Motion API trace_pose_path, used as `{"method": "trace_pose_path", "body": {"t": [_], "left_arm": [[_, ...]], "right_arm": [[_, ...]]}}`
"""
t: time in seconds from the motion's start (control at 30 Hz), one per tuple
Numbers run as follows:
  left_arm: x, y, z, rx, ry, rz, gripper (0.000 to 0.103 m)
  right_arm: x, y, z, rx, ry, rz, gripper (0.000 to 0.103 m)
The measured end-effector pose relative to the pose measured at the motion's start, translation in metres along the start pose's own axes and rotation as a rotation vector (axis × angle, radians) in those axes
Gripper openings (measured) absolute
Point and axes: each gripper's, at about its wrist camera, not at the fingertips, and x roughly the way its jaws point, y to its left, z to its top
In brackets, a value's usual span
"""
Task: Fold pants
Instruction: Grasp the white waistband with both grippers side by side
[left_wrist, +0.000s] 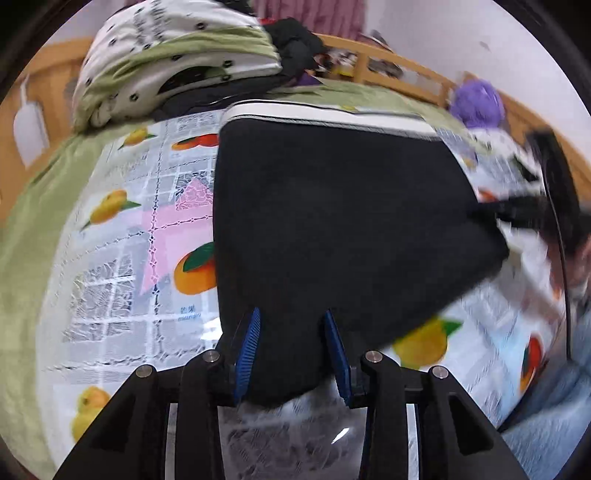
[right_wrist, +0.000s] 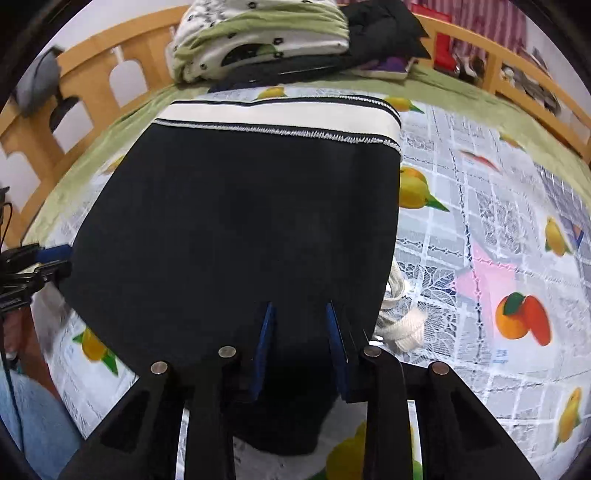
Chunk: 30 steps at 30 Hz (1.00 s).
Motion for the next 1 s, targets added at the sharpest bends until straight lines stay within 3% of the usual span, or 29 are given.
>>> {"method": "trace_pose_path", "body": {"t": [0.07, 0.17, 0.3, 0.4, 0.43, 0.5, 0.53, 0.57, 0.6, 0.7, 0.83, 1.0], "left_arm": [[-0.007, 0.009, 0.007, -0.029, 0.005, -0.052, 0.036], [-0.007, 0.025, 0.028, -0.097, -0.016, -0.08, 0.036], [0.009, 0.038, 0.08, -0.163, -0.099, -0.086, 0.039], [0.028, 0.032, 0.122, -0.148, -0.152, -0.108, 0.042], [0.04, 0.026, 0.137, -0.115, -0.163, -0.103, 0.048], [0.067, 0.02, 0.156, -0.042, -0.18, -0.062, 0.054], [0.093, 0.023, 0.166, -0.039, -0.129, 0.014, 0.052], [0.114, 0.027, 0.171, -0.06, -0.062, 0.045, 0.05], [0.125, 0.032, 0.173, -0.082, -0.028, 0.033, 0.05], [0.125, 0.03, 0.169, -0.073, -0.067, 0.013, 0.06], [0.131, 0.015, 0.162, -0.022, -0.087, 0.062, 0.071], [0.129, 0.008, 0.164, -0.001, -0.091, 0.093, 0.071]], "right_arm": [[-0.012, 0.0, 0.008, -0.022, -0.012, 0.011, 0.026], [-0.032, -0.013, 0.028, 0.026, -0.163, 0.03, 0.028], [-0.022, -0.029, 0.069, 0.12, -0.293, 0.012, 0.032], [-0.006, -0.025, 0.091, 0.134, -0.351, 0.032, 0.032], [0.005, -0.022, 0.098, 0.119, -0.346, 0.03, 0.032], [0.045, -0.014, 0.109, 0.054, -0.262, -0.136, 0.024], [0.061, -0.011, 0.112, 0.041, -0.228, -0.193, 0.023], [0.065, -0.01, 0.112, 0.023, -0.25, -0.221, 0.022], [0.064, -0.01, 0.114, 0.014, -0.255, -0.216, 0.022], [0.065, -0.011, 0.113, 0.017, -0.265, -0.211, 0.022], [0.062, -0.02, 0.106, 0.049, -0.298, -0.167, 0.023], [0.057, -0.027, 0.1, 0.086, -0.326, -0.111, 0.023]]}}
